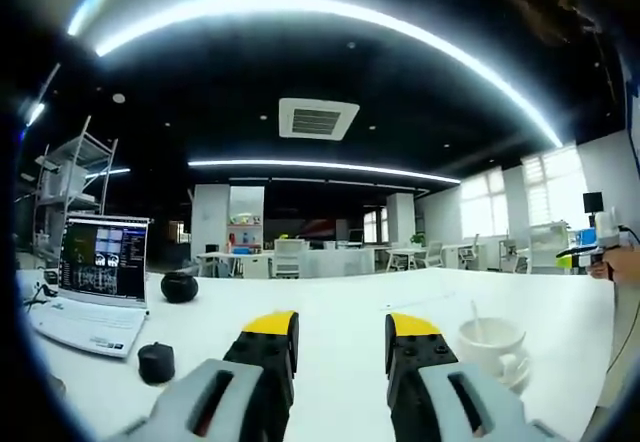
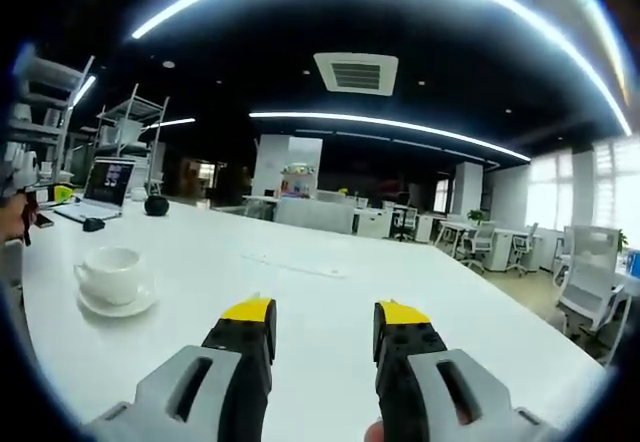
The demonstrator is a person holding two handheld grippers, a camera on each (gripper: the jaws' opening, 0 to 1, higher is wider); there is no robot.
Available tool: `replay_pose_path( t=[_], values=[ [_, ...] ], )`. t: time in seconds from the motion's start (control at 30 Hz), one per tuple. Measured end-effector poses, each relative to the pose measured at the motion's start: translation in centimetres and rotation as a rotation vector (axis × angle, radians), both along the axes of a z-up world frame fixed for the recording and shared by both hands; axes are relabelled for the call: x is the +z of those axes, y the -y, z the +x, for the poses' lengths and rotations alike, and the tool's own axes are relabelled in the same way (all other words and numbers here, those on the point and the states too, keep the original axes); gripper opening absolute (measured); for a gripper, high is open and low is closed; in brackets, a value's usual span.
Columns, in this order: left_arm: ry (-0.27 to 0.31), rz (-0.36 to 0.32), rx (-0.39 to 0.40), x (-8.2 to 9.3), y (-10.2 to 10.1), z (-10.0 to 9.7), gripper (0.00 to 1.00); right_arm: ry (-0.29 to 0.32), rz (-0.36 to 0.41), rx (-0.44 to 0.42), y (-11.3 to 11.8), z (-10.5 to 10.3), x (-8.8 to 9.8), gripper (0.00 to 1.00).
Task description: Tidy tabletop coffee trays, cups and spoons，present forward
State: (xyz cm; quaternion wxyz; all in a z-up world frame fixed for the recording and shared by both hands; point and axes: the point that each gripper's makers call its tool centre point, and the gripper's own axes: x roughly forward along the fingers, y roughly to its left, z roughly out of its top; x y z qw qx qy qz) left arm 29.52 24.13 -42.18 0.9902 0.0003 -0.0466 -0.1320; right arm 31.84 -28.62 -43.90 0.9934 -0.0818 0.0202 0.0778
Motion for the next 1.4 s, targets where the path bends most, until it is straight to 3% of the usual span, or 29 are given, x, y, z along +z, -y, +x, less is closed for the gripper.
replay_pose_path(
  t=[0.53,1.4],
  values=[
    [-0.003,-0.003,-0.007,-0.3,0.3,0.1,0.36,0.004,0.023,-0.027,1.1,-0.4,-0.3,0.40],
    [-0.022,-0.009,0.000,-1.0,-0.5,0.1,0.36,-0.015,0.031,-0.016,-0.1,-0.3,-0.8,0.40]
  ],
)
